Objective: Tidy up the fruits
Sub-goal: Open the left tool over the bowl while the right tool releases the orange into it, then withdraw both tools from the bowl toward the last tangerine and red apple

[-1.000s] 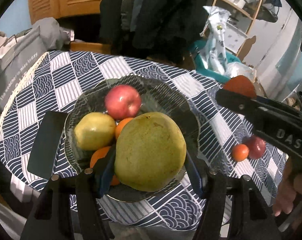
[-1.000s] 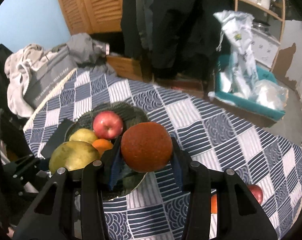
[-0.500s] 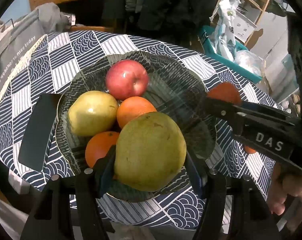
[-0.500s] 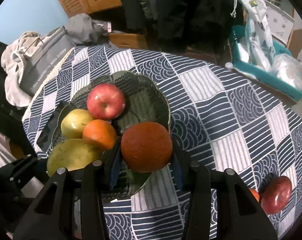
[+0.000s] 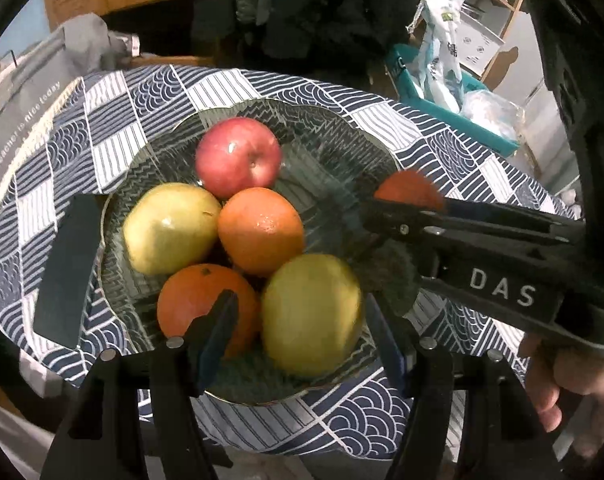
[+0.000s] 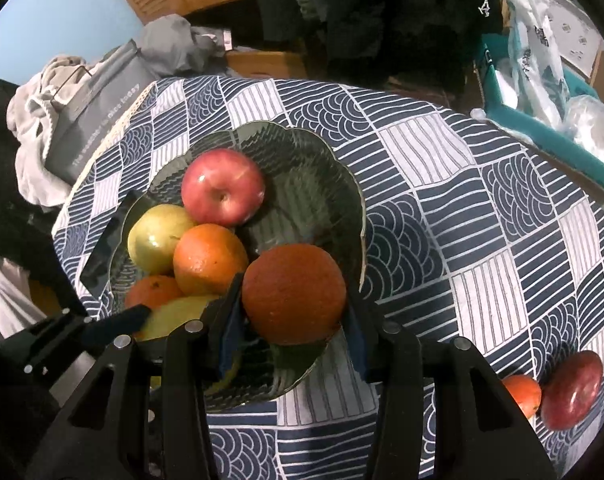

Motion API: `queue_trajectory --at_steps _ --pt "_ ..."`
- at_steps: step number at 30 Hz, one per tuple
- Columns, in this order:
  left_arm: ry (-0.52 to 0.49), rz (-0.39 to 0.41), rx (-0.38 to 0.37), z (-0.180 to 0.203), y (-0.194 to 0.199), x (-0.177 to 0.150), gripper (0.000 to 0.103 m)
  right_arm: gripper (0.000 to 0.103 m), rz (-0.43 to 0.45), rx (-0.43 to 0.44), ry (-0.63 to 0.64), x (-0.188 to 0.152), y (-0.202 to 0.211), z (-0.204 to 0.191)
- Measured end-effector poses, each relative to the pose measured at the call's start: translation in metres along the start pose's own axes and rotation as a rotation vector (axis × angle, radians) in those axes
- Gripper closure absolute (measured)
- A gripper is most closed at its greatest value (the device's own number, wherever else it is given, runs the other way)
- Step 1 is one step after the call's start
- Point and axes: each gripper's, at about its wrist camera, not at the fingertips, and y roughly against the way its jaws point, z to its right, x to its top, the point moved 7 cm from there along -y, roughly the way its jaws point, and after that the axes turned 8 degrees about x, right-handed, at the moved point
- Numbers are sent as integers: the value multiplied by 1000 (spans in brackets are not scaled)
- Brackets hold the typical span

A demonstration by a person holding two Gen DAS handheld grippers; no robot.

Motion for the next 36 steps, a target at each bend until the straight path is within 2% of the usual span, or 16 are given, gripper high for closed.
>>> queue_trajectory --at_steps 4,12,26,34,36 --pt "16 24 -3 -2 7 4 34 45 27 32 -10 4 8 -3" --pt "42 56 -14 -4 20 11 34 44 83 -14 11 14 31 -5" --pt "58 187 -50 4 71 35 34 44 247 -221 111 30 107 -9" --pt "41 254 -66 16 102 44 34 43 345 -279 134 33 153 -15" --pt "32 268 -68 20 109 45 34 41 366 -286 140 32 164 -17"
